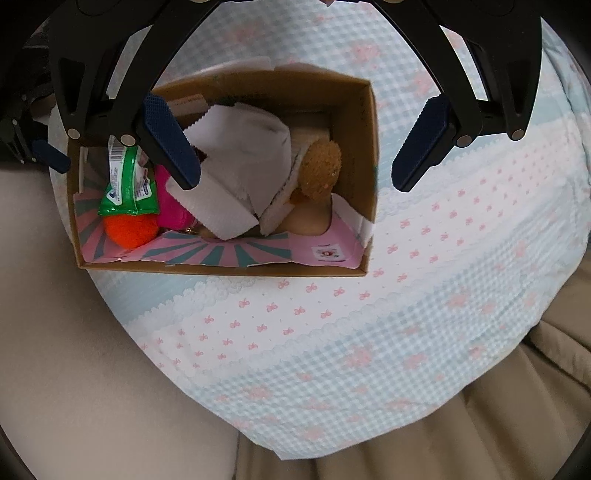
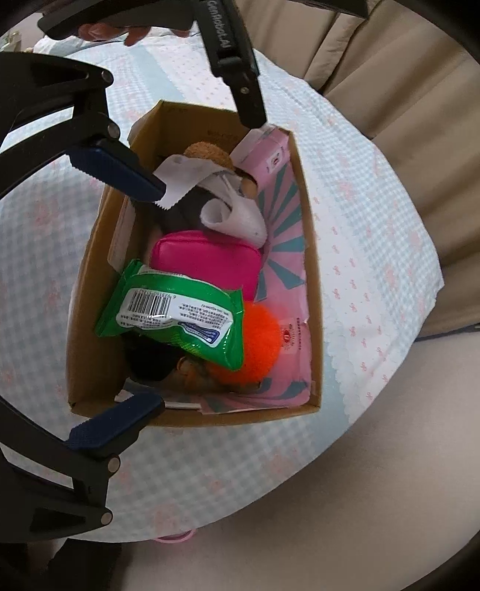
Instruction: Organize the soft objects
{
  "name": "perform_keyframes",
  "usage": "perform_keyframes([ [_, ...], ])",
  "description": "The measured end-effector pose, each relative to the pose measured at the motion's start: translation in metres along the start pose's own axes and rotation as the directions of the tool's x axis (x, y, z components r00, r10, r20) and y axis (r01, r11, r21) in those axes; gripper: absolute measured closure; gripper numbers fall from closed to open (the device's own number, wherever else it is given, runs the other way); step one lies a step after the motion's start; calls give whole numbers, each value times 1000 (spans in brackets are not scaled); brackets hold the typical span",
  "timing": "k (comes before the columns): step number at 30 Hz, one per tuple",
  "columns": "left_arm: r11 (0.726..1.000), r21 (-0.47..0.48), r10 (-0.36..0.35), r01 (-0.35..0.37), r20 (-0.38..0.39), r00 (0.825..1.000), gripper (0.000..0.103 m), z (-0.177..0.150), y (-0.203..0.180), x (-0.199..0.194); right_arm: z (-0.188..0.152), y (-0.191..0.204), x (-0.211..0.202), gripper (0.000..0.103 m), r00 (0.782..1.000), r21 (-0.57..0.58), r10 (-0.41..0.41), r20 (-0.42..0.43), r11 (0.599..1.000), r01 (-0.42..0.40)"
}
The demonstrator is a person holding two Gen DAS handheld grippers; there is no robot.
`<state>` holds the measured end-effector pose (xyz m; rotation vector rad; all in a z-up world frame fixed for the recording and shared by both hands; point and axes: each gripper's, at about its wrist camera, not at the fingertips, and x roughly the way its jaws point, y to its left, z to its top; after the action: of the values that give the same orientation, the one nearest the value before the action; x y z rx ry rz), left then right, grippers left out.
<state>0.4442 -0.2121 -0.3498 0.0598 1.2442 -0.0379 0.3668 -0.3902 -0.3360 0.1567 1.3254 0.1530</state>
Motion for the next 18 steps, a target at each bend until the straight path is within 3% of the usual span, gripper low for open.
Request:
perform_keyframes([
  [9,1000,-19,-18,20,78,997,0,-25,18,-60,-7,23,-46,0,996,-25,-13,92,1000,16],
  [15,1000,-2,-14,15,159,987,0,-52,36,-126,-19,52,-107,0,984,-22,-31,174,999,36],
  [18,1000,2,-26,27,223,974,0,-68,52,-169,-27,76,-148,0,970,-20,-44,237,999,50],
])
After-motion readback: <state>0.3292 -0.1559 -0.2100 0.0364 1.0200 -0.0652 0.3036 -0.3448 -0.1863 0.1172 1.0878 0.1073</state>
